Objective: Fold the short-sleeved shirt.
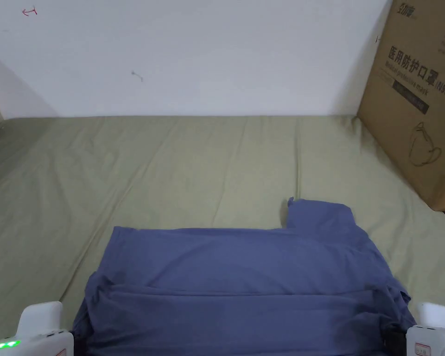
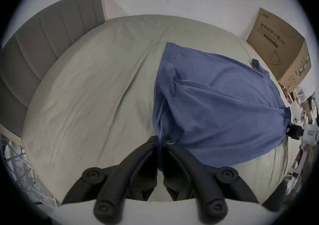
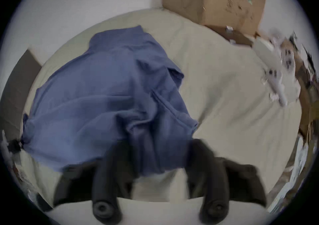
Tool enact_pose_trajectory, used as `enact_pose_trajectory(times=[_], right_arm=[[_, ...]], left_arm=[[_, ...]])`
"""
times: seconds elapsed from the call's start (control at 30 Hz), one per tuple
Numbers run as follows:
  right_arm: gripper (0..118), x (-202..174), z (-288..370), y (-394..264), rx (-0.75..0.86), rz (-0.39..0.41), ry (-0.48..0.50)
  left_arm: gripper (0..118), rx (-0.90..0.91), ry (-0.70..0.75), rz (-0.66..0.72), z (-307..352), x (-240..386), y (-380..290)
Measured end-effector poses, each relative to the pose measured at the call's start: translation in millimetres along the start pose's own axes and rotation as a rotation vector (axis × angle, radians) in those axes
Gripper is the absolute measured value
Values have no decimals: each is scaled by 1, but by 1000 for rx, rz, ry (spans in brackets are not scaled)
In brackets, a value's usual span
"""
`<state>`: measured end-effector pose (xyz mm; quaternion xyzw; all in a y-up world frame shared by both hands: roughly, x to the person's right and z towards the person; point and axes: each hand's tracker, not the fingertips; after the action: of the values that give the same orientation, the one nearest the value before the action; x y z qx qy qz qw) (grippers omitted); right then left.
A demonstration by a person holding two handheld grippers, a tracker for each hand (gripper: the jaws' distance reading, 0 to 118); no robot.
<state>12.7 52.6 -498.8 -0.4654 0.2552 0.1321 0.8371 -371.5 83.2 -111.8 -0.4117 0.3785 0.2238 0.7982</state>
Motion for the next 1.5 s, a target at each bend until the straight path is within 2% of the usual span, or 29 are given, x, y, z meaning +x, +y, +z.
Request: enact_pose_trajectory(times=[0.03, 0.07, 0.1, 0.13, 0.23, 0.43, 0.6, 0.73, 0.77, 0.8, 0.83, 0.87, 0.9, 0.93, 1.1, 1.2, 1.23, 1.27, 1.3, 1.33, 1.37, 1.4, 1.47, 1.5], right_arm=[[14, 0, 7, 0, 11, 23, 98], [14, -6, 19, -1, 16, 41, 76], [14, -9, 29, -1, 23, 93, 11], [14, -9, 38, -2, 51, 107, 30], [13, 1, 68, -6, 51, 74, 41], [14, 21, 109, -49, -2, 89, 74], [13, 27, 100, -95, -90, 63, 56], [14, 25, 81, -115, -119, 69, 36], [16, 23, 79, -117, -115, 74, 26], [23, 19, 80, -117, -102, 91, -4], [47, 15, 84, -116, -94, 122, -55], [74, 13, 88, -115, -70, 153, -90], [98, 11, 97, -112, -38, 173, -87], [113, 11, 108, -107, 8, 173, -60], [113, -8, 202, -51, 462, 97, -9], [113, -25, 257, -18, 744, 42, 48], [111, -30, 270, -10, 815, 39, 67], [104, -33, 281, -1, 894, 48, 94], [87, -38, 290, 5, 939, 61, 112], [36, -43, 297, 12, 953, 84, 124], [0, -51, 302, 19, 955, 99, 110], [0, -57, 300, 24, 955, 98, 94], [0, -62, 297, 31, 968, 93, 82], [0, -63, 293, 35, 936, 114, 128]], left_arm=[[3, 0, 0, -2, 4, 2, -1], [3, -1, -1, -3, 10, 4, -2], [3, 3, 1, -6, 18, 6, -4], [3, 7, -5, -5, 26, 4, -6], [3, 18, -18, 19, 53, 0, -15], [3, -21, -21, 10, 91, -12, -62], [3, -118, 24, -35, 84, -8, -109], [5, -120, 41, -68, 66, -10, -128], [14, -101, 48, -52, 66, -11, -127], [37, -90, 55, -23, 65, -14, -124], [83, -68, 59, 5, 69, -18, -122], [107, -43, 38, 35, 75, -21, -118], [117, 6, -3, 58, 87, -24, -114], [116, 73, -27, 66, 100, -25, -108], [116, 485, -57, -3, 177, -3, -49], [115, 749, -73, -67, 230, 29, -16], [111, 806, -85, -81, 244, 36, -6], [103, 860, -112, -89, 256, 42, 3], [89, 912, -129, -92, 267, 48, 11], [56, 944, -136, -97, 277, 58, 17], [26, 968, -128, -100, 283, 64, 25], [1, 971, -114, -110, 284, 69, 31], [1, 956, -107, -118, 278, 76, 46], [0, 948, -111, -123, 273, 76, 51]])
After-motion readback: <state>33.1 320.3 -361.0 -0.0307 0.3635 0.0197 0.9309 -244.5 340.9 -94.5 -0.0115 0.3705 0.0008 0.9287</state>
